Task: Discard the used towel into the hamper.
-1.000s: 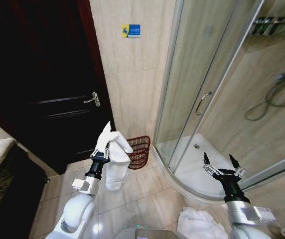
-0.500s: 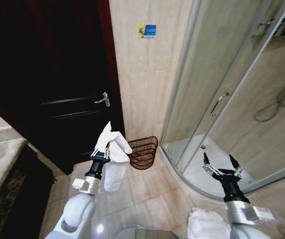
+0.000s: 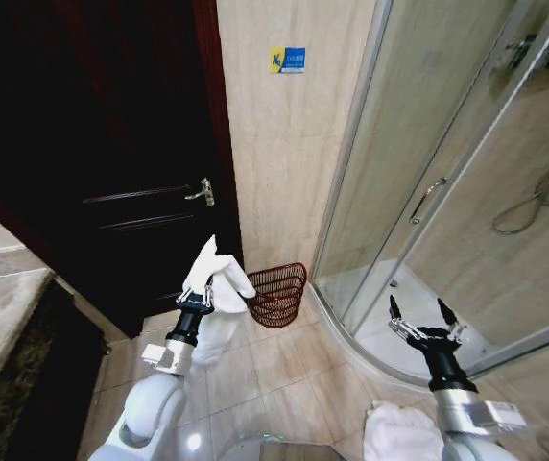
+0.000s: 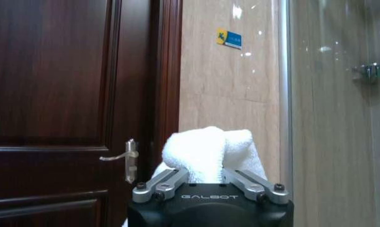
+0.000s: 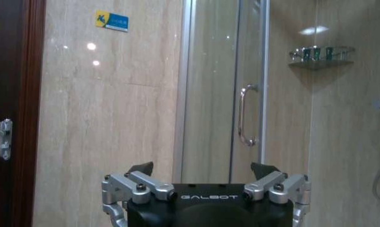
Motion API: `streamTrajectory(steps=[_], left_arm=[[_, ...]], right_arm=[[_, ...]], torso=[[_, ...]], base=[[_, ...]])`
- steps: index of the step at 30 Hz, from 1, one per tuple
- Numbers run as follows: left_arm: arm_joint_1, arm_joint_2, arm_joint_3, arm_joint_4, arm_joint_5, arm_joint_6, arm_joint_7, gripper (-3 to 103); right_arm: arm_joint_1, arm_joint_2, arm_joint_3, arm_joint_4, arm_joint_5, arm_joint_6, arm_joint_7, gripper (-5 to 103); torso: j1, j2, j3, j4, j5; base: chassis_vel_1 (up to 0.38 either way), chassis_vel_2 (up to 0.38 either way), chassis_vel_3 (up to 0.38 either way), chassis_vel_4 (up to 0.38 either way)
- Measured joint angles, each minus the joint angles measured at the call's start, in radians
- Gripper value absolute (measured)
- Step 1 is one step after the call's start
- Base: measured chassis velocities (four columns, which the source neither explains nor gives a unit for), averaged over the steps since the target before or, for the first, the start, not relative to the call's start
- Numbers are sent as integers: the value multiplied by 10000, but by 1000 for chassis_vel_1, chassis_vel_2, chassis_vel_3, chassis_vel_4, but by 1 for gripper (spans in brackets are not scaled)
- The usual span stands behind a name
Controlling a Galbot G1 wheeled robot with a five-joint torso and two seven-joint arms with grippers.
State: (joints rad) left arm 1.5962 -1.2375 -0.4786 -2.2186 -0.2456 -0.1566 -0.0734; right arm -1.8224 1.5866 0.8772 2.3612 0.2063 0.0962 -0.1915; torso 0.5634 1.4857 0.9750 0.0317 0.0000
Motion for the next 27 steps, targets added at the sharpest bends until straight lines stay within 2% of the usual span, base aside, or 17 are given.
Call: streamTrajectory(steps=[8,17,19,23,27], left_arm=[[9,6,-13,0,13,0,4,7],[4,-15,1,11,64,-6,8,7],[-13,-23,24,41,76,-9,11,7],[-18,-47,58,133,109,-51,105,7],[-75,11,159,274,161,-71,160,7]], right_arm=[[3,-12,-8,0,2,6,19,100],[38,-38,-8,6,83,7,163,100],[37,-37,-23,6,175,46,261,100],[-57,-23,-23,32,250,157,308,100],[-164,-14,-15,29,275,263,308,100]], torso=[[2,0,0,-1,-2],[13,-6,3,3,1],[18,-8,5,-4,-1],[12,-8,4,4,1],[-5,0,-1,1,0]], base=[[-122,133,125,-140],[-231,201,225,-221],[-137,150,86,-121],[-73,67,20,-45],[7,-7,-7,18]])
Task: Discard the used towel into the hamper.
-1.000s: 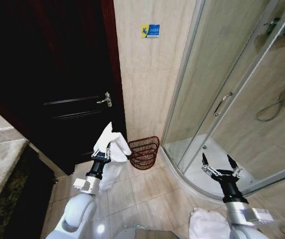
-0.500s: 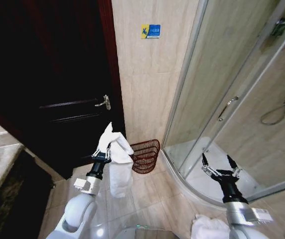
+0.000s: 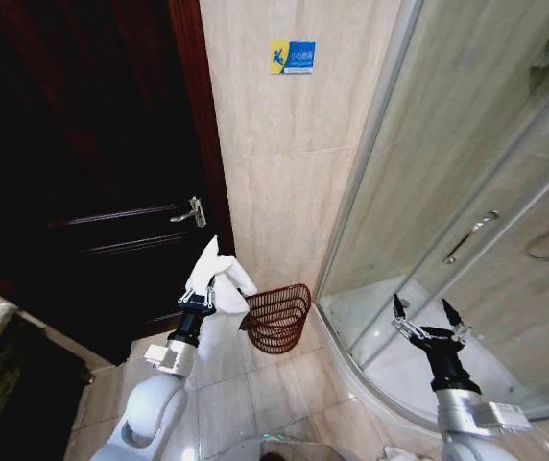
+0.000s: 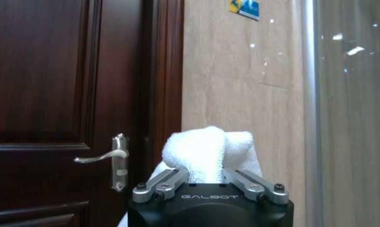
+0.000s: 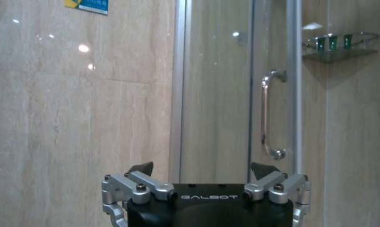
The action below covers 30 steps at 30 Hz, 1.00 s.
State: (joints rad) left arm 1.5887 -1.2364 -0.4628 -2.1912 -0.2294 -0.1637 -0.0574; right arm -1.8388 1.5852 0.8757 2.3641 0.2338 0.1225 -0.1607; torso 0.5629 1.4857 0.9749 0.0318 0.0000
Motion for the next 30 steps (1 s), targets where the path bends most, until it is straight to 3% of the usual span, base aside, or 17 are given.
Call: streamTrajectory(steps=[18,30], left_arm=[[-2898,568,1607,2651,-737,171,73,7],[-6676,449,4775,5492,-1187,186,28,7]], right_arm=[[433,109,171,-551,-145,-162,359,100],[863,118,229,-775,-433,-660,619,100]], torso=[[11,-1,3,0,1],[10,-2,5,-1,1]], base=[[8,-13,-13,6],[0,0,0,0]])
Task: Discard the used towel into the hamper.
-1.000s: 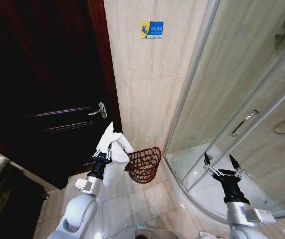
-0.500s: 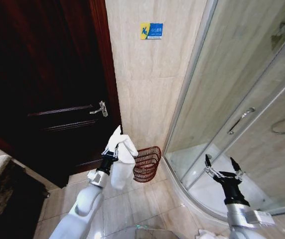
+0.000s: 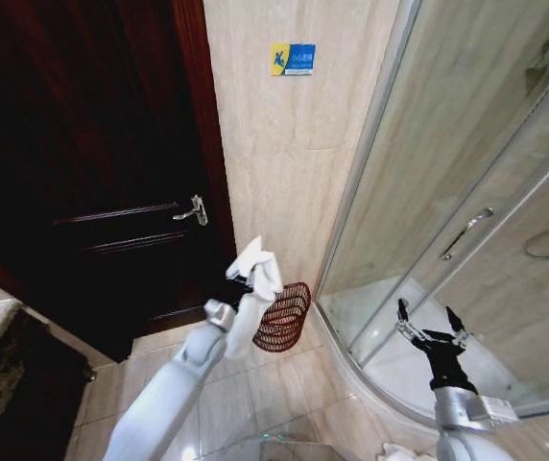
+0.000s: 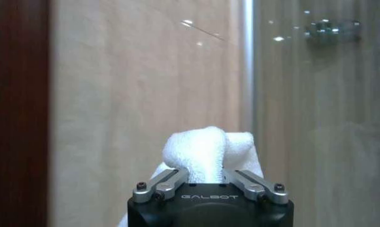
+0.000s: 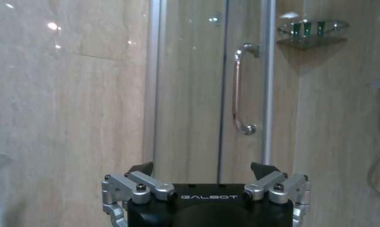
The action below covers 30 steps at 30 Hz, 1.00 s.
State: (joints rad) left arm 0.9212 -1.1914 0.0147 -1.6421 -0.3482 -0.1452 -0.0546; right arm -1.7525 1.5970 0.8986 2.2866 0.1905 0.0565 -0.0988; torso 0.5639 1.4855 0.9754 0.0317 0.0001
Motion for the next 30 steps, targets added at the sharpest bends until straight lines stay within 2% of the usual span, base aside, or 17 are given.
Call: streamTrajectory(steps=[2,3,6,12,21,30], left_arm=[[-728,-223,524,656,-113,-60,45,7],[-728,-223,524,656,-113,-60,45,7],[-1925,-665,1013,1871,-188,-268,130,7],[-3094,-1143,1102,3654,-302,-712,322,7],[-3830,-1405,1179,4732,-342,-826,401,7],[-3837,-1205,1124,4822,-338,-775,342,7]], right_arm=[[46,23,43,-19,-13,-73,73,100],[46,23,43,-19,-13,-73,73,100],[-28,57,135,-45,-20,-88,99,100],[-145,33,339,-114,91,-50,99,100],[-127,-22,351,-218,237,33,67,100],[-171,-78,426,-32,385,2,52,100]], torso=[[0,0,-1,-1,1],[0,0,-1,-1,1],[0,0,-2,-2,2],[0,0,-1,0,2],[-2,0,-2,0,0],[-2,0,-2,1,-3]], base=[[0,0,0,0],[0,0,0,0],[0,0,0,0],[0,0,0,0],[0,0,0,0],[0,0,0,0]])
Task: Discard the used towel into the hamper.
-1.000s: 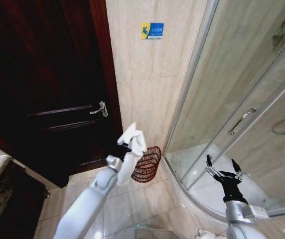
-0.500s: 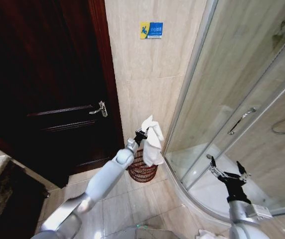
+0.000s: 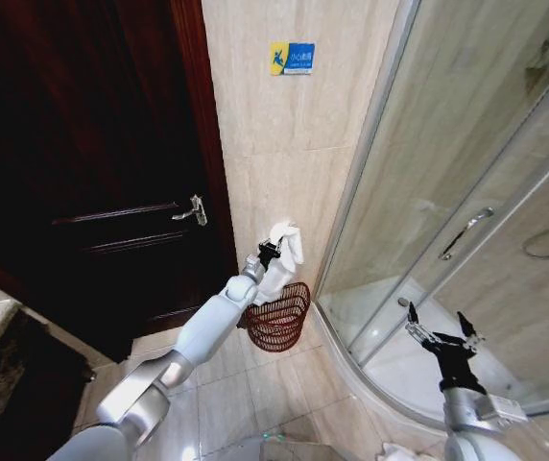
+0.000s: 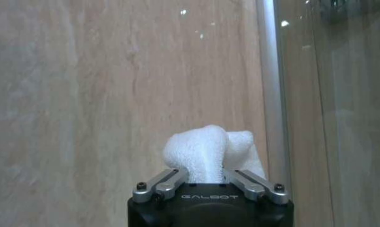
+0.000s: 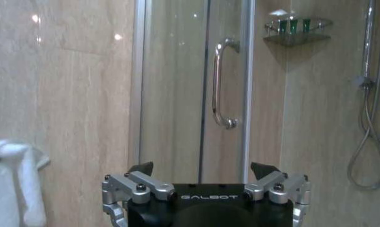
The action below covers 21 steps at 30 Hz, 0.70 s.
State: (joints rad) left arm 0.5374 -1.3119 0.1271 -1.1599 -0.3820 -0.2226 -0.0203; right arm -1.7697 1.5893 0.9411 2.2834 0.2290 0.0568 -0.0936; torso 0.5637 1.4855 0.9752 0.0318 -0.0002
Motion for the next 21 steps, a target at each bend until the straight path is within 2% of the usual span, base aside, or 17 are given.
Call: streamTrajectory(steps=[12,21], left_arm=[[-154,-48,-59,645,36,-170,72,7],[-128,130,-239,561,267,-166,136,7]], right_arm=[[60,-70,-36,184,-5,-131,-19,100],[69,-145,8,158,37,-133,-19,100]], torso=[[0,0,0,-2,0],[0,0,0,-1,3]], base=[[0,0,0,0],[0,0,0,0]])
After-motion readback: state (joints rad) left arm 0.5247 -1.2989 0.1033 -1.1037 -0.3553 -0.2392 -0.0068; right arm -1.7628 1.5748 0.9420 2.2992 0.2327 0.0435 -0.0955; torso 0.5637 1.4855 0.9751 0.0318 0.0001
